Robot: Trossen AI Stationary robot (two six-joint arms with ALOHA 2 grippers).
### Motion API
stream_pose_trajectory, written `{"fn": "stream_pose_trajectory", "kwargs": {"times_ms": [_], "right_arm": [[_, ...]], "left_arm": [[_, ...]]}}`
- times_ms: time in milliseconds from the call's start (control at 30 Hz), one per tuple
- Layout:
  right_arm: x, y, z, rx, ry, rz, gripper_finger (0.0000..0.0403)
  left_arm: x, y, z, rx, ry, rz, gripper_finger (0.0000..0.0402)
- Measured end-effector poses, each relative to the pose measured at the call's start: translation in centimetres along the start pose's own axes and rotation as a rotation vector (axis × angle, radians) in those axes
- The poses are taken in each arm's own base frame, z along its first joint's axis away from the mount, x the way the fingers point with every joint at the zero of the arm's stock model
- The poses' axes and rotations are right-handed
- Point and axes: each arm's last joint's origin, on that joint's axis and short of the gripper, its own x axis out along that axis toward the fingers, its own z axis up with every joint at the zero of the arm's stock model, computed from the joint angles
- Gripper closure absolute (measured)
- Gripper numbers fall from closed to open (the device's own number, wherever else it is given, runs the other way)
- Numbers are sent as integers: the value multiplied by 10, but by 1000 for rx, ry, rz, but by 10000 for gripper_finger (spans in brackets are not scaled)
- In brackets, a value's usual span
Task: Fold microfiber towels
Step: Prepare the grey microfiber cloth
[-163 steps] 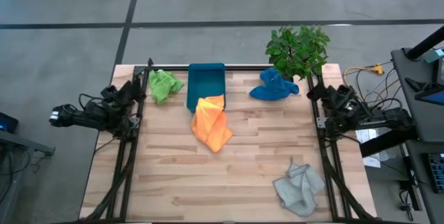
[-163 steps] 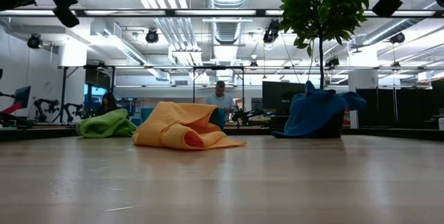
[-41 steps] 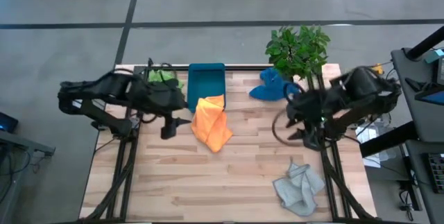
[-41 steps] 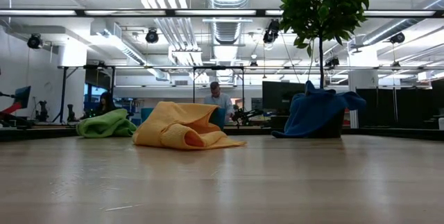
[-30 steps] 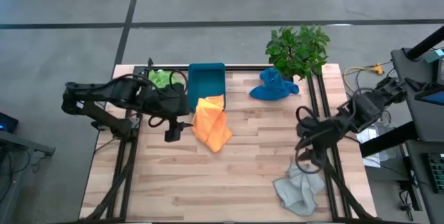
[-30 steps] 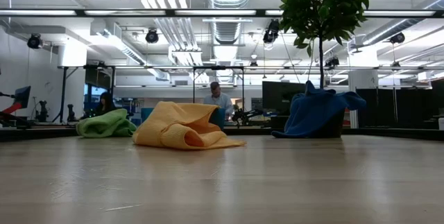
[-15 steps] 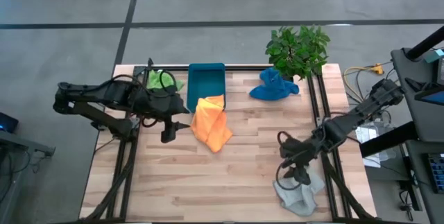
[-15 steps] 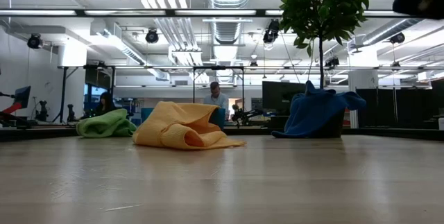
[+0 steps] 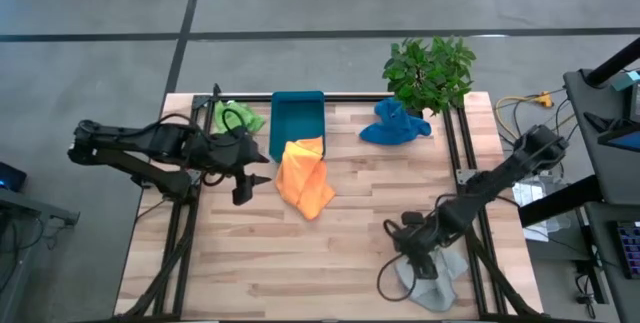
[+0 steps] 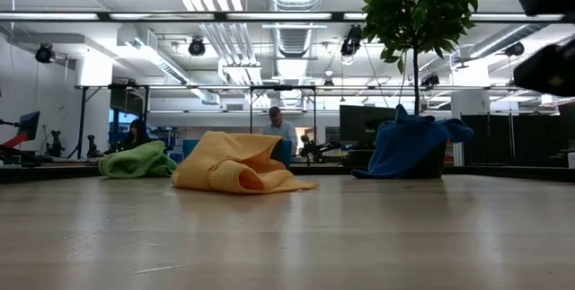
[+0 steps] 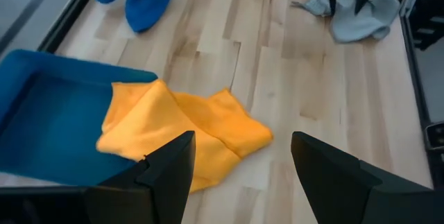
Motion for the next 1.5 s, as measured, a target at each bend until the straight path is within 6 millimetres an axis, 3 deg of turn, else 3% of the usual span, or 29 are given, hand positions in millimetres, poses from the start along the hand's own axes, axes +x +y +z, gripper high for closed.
{"fn": "stream_pose_trajectory", "kwargs": {"times_ms": [300, 600, 800, 1300, 1500], "right_arm": [[39, 6, 6, -6, 10, -19, 202], [55, 8, 15, 10, 3, -126, 202], [59, 14, 14, -12, 31, -172, 202], [62, 39, -12, -172, 21, -230, 203], [63, 40, -14, -171, 21, -232, 240]], "left_arm": [[-5, 2, -3, -26, -10, -3, 175], [-5, 2, -4, -23, -7, -3, 175], [-5, 2, -4, -17, -6, -3, 175], [-4, 2, -4, -18, -3, -2, 175], [-1, 1, -3, -19, 2, -1, 175]]}}
